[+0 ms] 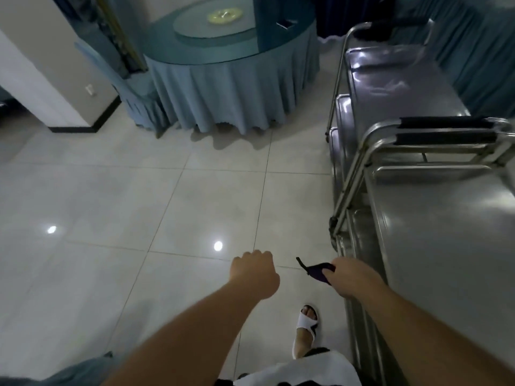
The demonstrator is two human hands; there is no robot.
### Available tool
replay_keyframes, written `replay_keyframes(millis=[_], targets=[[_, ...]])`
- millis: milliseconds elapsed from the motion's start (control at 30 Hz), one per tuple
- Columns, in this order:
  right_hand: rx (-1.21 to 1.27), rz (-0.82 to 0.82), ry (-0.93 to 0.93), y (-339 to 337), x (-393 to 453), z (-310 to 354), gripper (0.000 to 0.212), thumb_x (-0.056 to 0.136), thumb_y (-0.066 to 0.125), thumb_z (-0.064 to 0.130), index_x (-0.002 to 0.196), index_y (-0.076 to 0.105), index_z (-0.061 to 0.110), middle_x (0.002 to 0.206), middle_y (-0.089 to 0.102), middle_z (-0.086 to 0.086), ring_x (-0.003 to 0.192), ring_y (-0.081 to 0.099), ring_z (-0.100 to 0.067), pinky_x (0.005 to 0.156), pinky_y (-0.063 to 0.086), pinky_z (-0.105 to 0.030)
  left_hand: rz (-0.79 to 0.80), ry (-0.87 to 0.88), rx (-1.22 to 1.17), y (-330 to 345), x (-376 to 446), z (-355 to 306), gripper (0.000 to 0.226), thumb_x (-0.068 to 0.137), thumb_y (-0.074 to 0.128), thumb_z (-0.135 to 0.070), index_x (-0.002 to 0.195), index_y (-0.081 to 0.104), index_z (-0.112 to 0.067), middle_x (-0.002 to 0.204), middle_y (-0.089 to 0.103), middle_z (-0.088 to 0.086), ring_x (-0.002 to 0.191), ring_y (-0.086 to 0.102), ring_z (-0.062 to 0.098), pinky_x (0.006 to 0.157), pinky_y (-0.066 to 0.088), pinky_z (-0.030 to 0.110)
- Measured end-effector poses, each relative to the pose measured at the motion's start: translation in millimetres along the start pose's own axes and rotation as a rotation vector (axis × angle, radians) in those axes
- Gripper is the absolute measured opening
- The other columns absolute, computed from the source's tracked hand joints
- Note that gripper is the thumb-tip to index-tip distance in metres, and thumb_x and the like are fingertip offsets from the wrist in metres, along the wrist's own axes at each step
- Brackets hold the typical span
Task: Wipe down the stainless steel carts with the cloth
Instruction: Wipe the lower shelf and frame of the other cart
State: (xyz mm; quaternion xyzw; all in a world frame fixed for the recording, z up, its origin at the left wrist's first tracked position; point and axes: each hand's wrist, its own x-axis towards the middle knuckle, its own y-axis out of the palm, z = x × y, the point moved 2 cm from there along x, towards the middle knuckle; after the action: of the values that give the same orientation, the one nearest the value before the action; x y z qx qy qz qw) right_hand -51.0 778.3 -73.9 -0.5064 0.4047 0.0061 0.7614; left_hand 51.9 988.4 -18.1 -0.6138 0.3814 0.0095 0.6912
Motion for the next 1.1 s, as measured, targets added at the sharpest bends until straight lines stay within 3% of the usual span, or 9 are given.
replay_keyframes(millis=[167,333,467,633,700,833,933,1100], targets=[[0.115,-0.011,0.029,-61.5,61.0,-18.0,0.039,0.104,0.041,0.056,0.105,0.062,0.023,0.088,0.061,0.003,0.084,0.064,-0.016,0.082,0.058,-0.036,-0.022,0.089,0.074,-77.1,90.1,-48.3,0.042,0.1,0.045,-0.032,0.139,0.053,-0.02,0.13,0.058,0.004,0.12,0.055,0.027,0.094,0.04,0.04],[0.241,-0.053,0.114,-104.9,98.6,-48.9,0.045,0.108,0.041,0.052,0.123,0.066,0.018,0.108,0.07,-0.002,0.092,0.065,-0.017,0.09,0.057,-0.034,0.009,0.222,0.168,-125.9,163.2,-97.5,0.045,0.103,0.043,-0.036,0.145,0.05,-0.02,0.137,0.056,0.005,0.125,0.053,0.028,0.102,0.041,0.041],[0.331,-0.075,0.199,-121.1,120.7,-74.6,0.041,0.11,0.042,0.046,0.12,0.066,0.014,0.105,0.068,-0.003,0.093,0.065,-0.019,0.08,0.05,-0.029,0.059,0.346,0.268,-146.8,217.0,-135.2,0.046,0.105,0.041,-0.036,0.148,0.047,-0.021,0.142,0.054,0.005,0.128,0.052,0.027,0.104,0.039,0.041],[0.459,-0.117,0.384,-130.8,148.9,-91.2,0.045,0.111,0.041,0.046,0.127,0.065,0.012,0.126,0.068,-0.009,0.112,0.066,-0.024,0.098,0.051,-0.033,0.109,0.526,0.381,-167.9,284.4,-173.8,0.047,0.105,0.042,-0.035,0.149,0.047,-0.022,0.143,0.053,0.006,0.13,0.051,0.028,0.104,0.039,0.041],[0.531,-0.117,0.47,-132.6,157.3,-91.0,0.043,0.11,0.04,0.046,0.12,0.067,0.014,0.117,0.07,-0.007,0.105,0.067,-0.024,0.092,0.052,-0.032,0.14,0.602,0.424,-177.1,311.3,-185.3,0.048,0.105,0.042,-0.036,0.151,0.045,-0.022,0.146,0.052,0.005,0.132,0.049,0.028,0.105,0.038,0.04],[0.64,-0.145,0.668,-133.5,162.1,-78.8,0.036,0.107,0.043,0.05,0.094,0.064,0.023,0.08,0.062,0.004,0.074,0.064,-0.016,0.068,0.051,-0.029,0.192,0.749,0.521,-193.2,353.5,-201.1,0.047,0.104,0.043,-0.034,0.148,0.048,-0.022,0.143,0.054,0.006,0.13,0.051,0.028,0.104,0.038,0.041],[0.694,-0.142,0.803,-126.9,161.0,-60.3,0.037,0.104,0.041,0.054,0.086,0.059,0.028,0.076,0.06,0.007,0.07,0.062,-0.015,0.066,0.051,-0.03,0.226,0.847,0.594,-197.4,377.3,-212.9,0.045,0.101,0.044,-0.032,0.145,0.051,-0.021,0.142,0.055,0.008,0.127,0.052,0.029,0.102,0.04,0.042],[0.846,-0.159,0.945,-105.3,149.7,-24.5,0.038,0.105,0.042,0.053,0.098,0.067,0.025,0.084,0.067,0.004,0.076,0.065,-0.015,0.069,0.055,-0.031,0.268,0.937,0.665,-191.4,393.8,-226.0,0.048,0.102,0.045,-0.032,0.148,0.052,-0.021,0.148,0.055,0.007,0.132,0.053,0.028,0.108,0.043,0.041]])
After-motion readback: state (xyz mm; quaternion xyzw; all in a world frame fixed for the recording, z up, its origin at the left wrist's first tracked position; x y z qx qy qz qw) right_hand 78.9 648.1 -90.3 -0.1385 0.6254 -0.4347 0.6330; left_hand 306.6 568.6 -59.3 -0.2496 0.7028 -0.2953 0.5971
